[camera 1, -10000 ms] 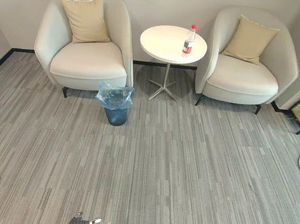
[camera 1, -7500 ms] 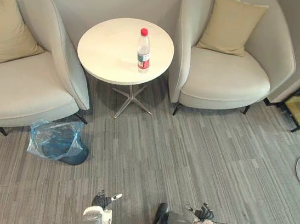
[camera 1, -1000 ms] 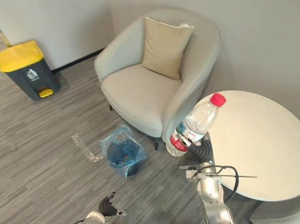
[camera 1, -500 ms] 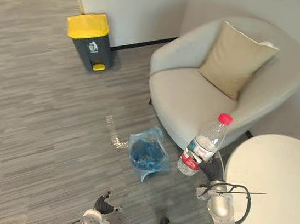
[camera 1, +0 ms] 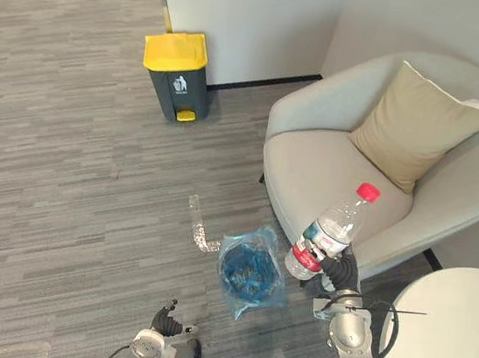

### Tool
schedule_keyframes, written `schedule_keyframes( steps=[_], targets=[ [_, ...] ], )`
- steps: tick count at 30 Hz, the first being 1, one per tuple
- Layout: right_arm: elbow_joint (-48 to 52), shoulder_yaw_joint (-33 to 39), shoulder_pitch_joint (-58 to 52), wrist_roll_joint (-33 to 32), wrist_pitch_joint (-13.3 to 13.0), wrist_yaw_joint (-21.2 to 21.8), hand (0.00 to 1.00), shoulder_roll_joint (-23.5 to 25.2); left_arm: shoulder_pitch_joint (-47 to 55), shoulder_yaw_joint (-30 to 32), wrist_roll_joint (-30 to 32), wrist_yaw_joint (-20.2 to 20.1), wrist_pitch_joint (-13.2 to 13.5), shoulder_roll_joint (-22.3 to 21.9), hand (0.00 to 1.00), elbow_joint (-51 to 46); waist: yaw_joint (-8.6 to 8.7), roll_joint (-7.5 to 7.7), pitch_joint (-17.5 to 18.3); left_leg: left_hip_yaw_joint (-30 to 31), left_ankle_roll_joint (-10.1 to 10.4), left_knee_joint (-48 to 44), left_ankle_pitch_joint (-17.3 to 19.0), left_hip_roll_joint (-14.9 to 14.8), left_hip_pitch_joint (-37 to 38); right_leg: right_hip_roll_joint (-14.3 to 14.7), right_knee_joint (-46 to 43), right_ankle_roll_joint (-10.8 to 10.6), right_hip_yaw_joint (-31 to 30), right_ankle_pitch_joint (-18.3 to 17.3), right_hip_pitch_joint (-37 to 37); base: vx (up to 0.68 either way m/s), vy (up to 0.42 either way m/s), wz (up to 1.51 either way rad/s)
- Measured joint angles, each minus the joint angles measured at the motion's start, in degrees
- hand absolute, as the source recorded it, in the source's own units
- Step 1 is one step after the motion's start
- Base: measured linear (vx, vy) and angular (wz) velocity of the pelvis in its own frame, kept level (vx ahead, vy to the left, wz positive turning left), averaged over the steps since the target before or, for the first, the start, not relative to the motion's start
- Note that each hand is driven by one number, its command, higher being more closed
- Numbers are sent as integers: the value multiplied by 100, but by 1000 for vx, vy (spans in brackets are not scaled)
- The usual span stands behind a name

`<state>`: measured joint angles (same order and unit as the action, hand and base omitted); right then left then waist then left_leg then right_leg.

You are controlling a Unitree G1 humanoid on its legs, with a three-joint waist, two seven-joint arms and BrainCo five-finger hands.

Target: Gather rubbish on tea table into small bin, then transfer packed bag to large trash can.

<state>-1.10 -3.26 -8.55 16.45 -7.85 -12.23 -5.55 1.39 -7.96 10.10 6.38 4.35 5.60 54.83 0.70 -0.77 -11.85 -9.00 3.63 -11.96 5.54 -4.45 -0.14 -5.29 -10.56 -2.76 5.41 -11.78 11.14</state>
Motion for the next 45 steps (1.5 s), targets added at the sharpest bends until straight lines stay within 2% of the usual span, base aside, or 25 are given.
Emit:
schedule_keyframes(
  steps=[4, 9, 11, 12, 14, 15, 17, 18, 19, 23, 27, 29, 32, 33, 35, 38, 45],
  targets=[
    [-294, -29, 6, 115, 3, 0, 100, 64, 11, -2, 2, 1, 0, 28, 0, 83, 15, 77, 45, -10, 68, 790, -422, -22, 335, 97, 3, 19, -52, 135, -47, -8, -53, -4],
    [-899, -369, 169, 184, 17, -8, 100, -13, 28, 6, -12, 4, 15, 31, 0, 93, 11, 78, 45, -212, 87, 972, -558, -75, 359, 161, -139, 42, -298, 149, -293, -50, -29, -23],
    [-1112, -565, 390, 315, 41, -9, 100, -135, 21, 8, -29, 25, 26, 35, 0, 69, 9, 30, 12, -247, 53, 640, -531, -129, -22, 186, -482, 42, -361, 149, -716, -116, -11, -17],
    [-1110, -643, 510, 400, 52, -15, 100, -172, 1, 11, -130, 64, 31, 27, 0, 30, 9, -13, -43, -246, -28, 343, -470, -171, -333, 200, -675, 42, -375, 149, -975, -180, -3, 0],
    [-1112, -737, 942, 523, 57, -29, 100, -345, -111, 91, -362, 133, 36, 28, 0, -145, -16, -156, -321, -228, -121, -354, -342, -295, -1104, 240, -1157, 56, -383, 129, -1650, -252, 26, 0],
    [-1119, -781, 1161, 564, 57, -48, 100, -395, -151, 164, -426, 148, 42, 30, 0, -215, -34, -215, -466, -222, -101, -543, -215, -352, -1310, 248, -1360, 50, -372, 66, -1881, -369, 34, -13],
    [-1142, -879, 1717, 623, 66, -200, 100, -490, -367, 309, -745, 316, 40, 44, 0, -394, -104, -209, -659, -271, -103, -1304, -8, -383, -2288, 141, -2076, 55, -408, -373, -2839, -383, 13, -11],
    [-1144, -886, 1902, 623, 73, -242, 100, -538, -440, 399, -860, 352, 46, 25, 0, -489, -113, -223, -803, -275, -110, -1540, 19, -378, -2536, 93, -2228, 61, -412, -563, -3050, -278, 15, 1],
    [-1148, -883, 2110, 632, 106, -266, 100, -623, -541, 482, -964, 364, 53, 4, 0, -614, -133, -297, -1033, -252, -116, -1743, 85, -390, -2770, 58, -2502, 55, -391, -614, -3307, -355, 42, 4],
    [-1085, -934, 2372, 737, 197, -419, 100, -627, -628, 736, -1165, 487, 155, -36, 0, -1032, -164, -245, -1213, -336, -111, -1997, 55, -423, -3638, -49, -2992, 17, -394, -683, -4318, -271, 29, 10],
    [-728, -1058, 2742, 777, 328, -474, 100, -813, -903, 1042, -1267, 616, 151, -107, 0, -1550, -316, -183, -1375, -381, -187, -2367, -19, -592, -4548, -111, -3426, 27, -252, -631, -5232, -171, 22, 0],
    [-460, -1028, 3016, 788, 332, -561, 100, -936, -939, 1093, -1274, 726, 138, -200, 0, -2304, -354, -173, -1509, -315, -233, -2459, -65, -590, -5019, -161, -3571, 34, -153, -613, -5663, -103, 12, 27],
    [-189, -855, 3481, 794, 335, -633, 100, -1149, -719, 998, -1262, 681, 166, -327, 0, -4040, -497, -159, -1814, -229, -307, -2544, -271, -558, -5631, -289, -3850, 54, 11, -616, -6215, -46, -4, 37],
    [-176, -805, 3596, 793, 334, -649, 100, -1206, -638, 1009, -1259, 675, 193, -334, 0, -4333, -524, -143, -1868, -227, -319, -2561, -312, -546, -5745, -324, -3923, 65, 31, -625, -6332, -16, -18, 37],
    [-177, -653, 3928, 790, 336, -671, 100, -1558, -346, 1157, -1261, 609, 256, -455, 0, -5000, -676, -140, -1903, -168, -375, -2693, -393, -486, -6251, -410, -4161, 69, 70, -672, -6832, 0, -22, 27],
    [-206, -451, 4260, 755, 397, -718, 100, -1962, -137, 1194, -1263, 568, 265, -481, 0, -5403, -739, -130, -1979, 4, -430, -2871, -487, -381, -6798, -553, -4443, 78, 230, -772, -7283, 33, -11, 37],
    [-674, -390, 4992, 594, 395, -839, 100, -2431, -70, 1052, -1258, 504, 296, -752, 0, -5618, -808, -116, -1988, 200, -369, -3012, -520, -187, -7448, -766, -4815, 78, 400, -998, -7838, -8, -18, 28]
  ],
)
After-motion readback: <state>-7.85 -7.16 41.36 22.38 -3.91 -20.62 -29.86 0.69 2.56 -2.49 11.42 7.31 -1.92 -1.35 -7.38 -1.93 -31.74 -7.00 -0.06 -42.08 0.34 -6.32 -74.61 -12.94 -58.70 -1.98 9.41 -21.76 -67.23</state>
